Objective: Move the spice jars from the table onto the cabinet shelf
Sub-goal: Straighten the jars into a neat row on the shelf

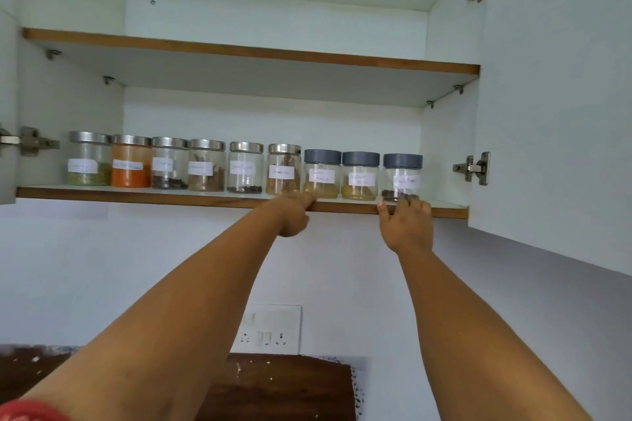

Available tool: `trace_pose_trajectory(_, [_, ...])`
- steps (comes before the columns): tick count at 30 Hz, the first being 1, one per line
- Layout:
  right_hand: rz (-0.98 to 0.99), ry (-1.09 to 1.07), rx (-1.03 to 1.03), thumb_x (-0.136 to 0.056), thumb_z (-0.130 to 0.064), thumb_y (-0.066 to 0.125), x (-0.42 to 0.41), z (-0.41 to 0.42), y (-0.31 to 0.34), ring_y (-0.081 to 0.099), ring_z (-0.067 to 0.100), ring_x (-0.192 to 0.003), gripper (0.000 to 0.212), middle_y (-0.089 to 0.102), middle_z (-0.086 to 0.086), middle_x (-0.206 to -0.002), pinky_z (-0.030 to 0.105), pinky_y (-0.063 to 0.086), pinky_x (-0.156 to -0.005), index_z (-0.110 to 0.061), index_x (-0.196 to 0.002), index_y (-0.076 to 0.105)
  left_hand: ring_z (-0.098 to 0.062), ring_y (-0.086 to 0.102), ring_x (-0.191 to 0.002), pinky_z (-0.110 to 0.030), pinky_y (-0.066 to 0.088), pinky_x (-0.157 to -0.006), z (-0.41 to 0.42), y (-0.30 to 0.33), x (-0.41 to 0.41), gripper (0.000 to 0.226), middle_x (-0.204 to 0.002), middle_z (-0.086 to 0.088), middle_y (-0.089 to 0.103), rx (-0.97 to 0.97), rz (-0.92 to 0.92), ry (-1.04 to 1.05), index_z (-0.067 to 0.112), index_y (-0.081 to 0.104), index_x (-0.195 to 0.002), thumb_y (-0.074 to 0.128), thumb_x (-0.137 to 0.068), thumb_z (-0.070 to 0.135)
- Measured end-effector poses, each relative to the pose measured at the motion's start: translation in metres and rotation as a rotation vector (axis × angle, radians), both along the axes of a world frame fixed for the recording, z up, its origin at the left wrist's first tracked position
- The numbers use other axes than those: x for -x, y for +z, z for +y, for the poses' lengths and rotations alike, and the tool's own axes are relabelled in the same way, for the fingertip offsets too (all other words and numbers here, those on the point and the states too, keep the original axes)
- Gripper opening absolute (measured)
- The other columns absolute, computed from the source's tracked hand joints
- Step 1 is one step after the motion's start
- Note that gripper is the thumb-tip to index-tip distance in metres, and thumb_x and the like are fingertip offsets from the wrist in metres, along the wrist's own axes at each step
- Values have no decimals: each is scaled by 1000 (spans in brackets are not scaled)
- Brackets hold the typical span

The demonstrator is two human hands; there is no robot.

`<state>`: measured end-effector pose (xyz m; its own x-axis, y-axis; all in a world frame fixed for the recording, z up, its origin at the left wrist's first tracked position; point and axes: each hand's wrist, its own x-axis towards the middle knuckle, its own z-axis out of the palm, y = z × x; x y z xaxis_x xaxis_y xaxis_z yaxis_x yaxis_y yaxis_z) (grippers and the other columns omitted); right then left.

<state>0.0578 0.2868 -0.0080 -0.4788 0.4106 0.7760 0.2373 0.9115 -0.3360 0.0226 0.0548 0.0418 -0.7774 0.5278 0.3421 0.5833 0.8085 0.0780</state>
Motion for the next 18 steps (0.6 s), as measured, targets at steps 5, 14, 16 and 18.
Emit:
trace_pose_trajectory(5, [327,224,-45,-95,-28,53,1,-56,-6,52,28,-97,28,67,12,-100,36,47,-80,-6,-99,71,-24,36,-138,-36,30,-112,-42,-6,-21,50,-152,-6,38,-112,34,-51,18,36,-148,47,-100,29])
trace_pose_trajectory(14, [312,567,-231,-92,-16,56,36,-230,28,51,30,-96,16,62,12,-95,39,44,-78,-5,-93,68,-29,45,-130,-38,38,-104,-170,1,-13,44,-145,-11,46,-236,143,76,14,43,-142,48,-99,23])
trace_pose_trajectory(16, [275,615,-252,-97,-16,49,49,-274,38,50,30,-99,22,61,13,-99,38,41,-81,-4,-99,66,-30,47,-128,-37,39,-103,-212,9,-6,43,-143,-11,47,-224,178,110,12,45,-140,48,-98,20])
trace_pose_trajectory(18, [217,665,-240,-101,-18,42,58,-307,48,48,28,-107,27,60,12,-110,36,41,-86,-5,-109,64,-30,45,-127,-36,37,-103,-252,22,0,42,-142,-12,44,-193,205,140,9,45,-138,48,-97,18])
